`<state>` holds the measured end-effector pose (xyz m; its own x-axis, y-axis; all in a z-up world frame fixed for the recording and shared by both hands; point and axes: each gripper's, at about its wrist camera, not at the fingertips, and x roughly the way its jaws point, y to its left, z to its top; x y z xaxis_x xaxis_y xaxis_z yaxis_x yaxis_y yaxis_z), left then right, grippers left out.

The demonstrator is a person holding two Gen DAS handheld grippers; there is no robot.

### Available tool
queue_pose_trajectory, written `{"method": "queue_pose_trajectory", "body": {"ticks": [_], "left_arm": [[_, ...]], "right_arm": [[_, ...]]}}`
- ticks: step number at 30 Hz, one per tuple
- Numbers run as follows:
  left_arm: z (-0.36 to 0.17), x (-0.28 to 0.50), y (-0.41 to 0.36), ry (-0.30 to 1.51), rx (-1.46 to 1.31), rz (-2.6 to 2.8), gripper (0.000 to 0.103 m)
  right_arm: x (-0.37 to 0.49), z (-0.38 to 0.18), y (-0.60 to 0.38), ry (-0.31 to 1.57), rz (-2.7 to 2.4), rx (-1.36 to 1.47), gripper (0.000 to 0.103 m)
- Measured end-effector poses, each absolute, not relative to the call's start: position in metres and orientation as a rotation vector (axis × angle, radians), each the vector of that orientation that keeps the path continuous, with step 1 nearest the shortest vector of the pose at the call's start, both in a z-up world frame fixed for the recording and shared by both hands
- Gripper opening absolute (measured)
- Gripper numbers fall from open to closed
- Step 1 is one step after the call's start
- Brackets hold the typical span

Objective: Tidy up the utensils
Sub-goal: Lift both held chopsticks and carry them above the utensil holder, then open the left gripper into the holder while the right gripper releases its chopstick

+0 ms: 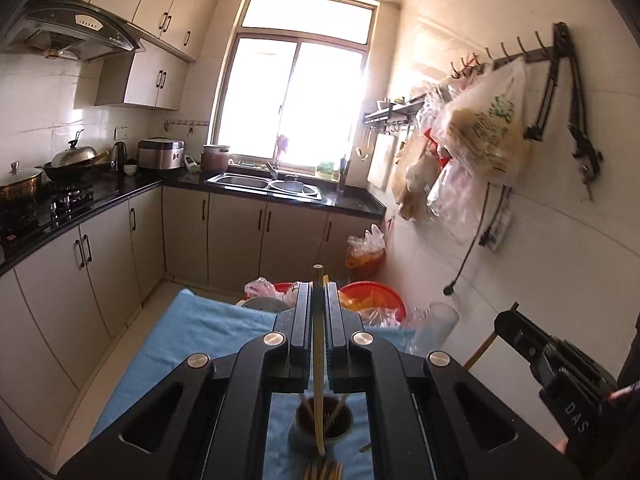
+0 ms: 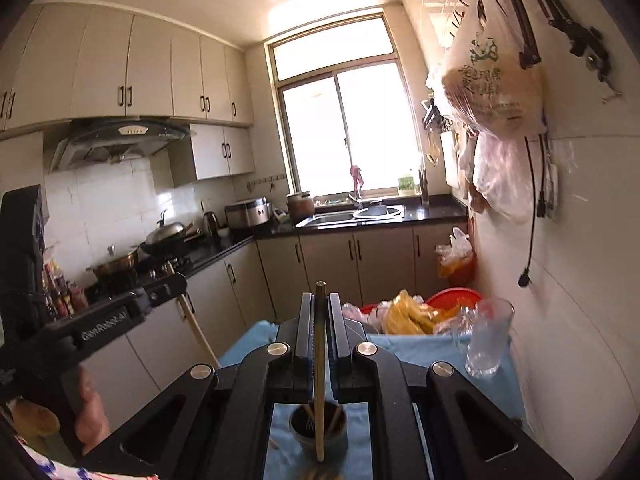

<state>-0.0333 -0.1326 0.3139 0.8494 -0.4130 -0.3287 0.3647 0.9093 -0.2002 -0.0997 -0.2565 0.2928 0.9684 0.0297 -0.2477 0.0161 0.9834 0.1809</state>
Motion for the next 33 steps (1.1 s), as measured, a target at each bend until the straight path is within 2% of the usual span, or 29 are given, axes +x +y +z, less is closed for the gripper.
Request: {"method": "queue_pose_trajectory", "body": {"ticks": [5,14,19,21,22,23,24,29,31,33], "left_arm": [[0.3,0.006,-0.15,0.41,-0.141,-0.413,0.005],[0.229,0.064,-0.157,0.608,-0.16,-0.393,0.005],[0.226,0.063,-0.148,0.607,-0.151,-0.383,0.005],[0.23,0.059,-0.144,0.598,-0.147,-0.38,0.011],[0.232,0.057,-0.141,0.593,-0.149,-0.375,0.014],[0.234,0.055,-0.137,0.589,-0.152,-0.373,0.021],[0.235,0.052,-0.134,0.584,-0.155,-0.371,0.027],[0.241,0.027,-0.108,0.56,-0.154,-0.359,0.029],[0.239,0.014,-0.094,0.56,-0.161,-0.358,0.033],[0.229,0.0,-0.078,0.571,-0.173,-0.354,0.039]], "right_arm": [[-0.055,0.278,-0.266,0.3,-0.002,0.212,0.006],[0.002,0.204,-0.274,0.482,-0.001,0.263,0.006],[0.018,0.19,-0.277,0.521,0.005,0.281,0.007],[0.022,0.191,-0.279,0.52,0.002,0.285,0.008],[0.022,0.192,-0.28,0.52,-0.002,0.288,0.013],[0.021,0.193,-0.28,0.518,-0.006,0.292,0.017],[0.018,0.195,-0.281,0.511,-0.01,0.297,0.025],[-0.011,0.201,-0.283,0.505,-0.024,0.287,0.038],[-0.029,0.19,-0.283,0.529,-0.022,0.278,0.045],[-0.044,0.169,-0.281,0.582,-0.015,0.262,0.046]]}}
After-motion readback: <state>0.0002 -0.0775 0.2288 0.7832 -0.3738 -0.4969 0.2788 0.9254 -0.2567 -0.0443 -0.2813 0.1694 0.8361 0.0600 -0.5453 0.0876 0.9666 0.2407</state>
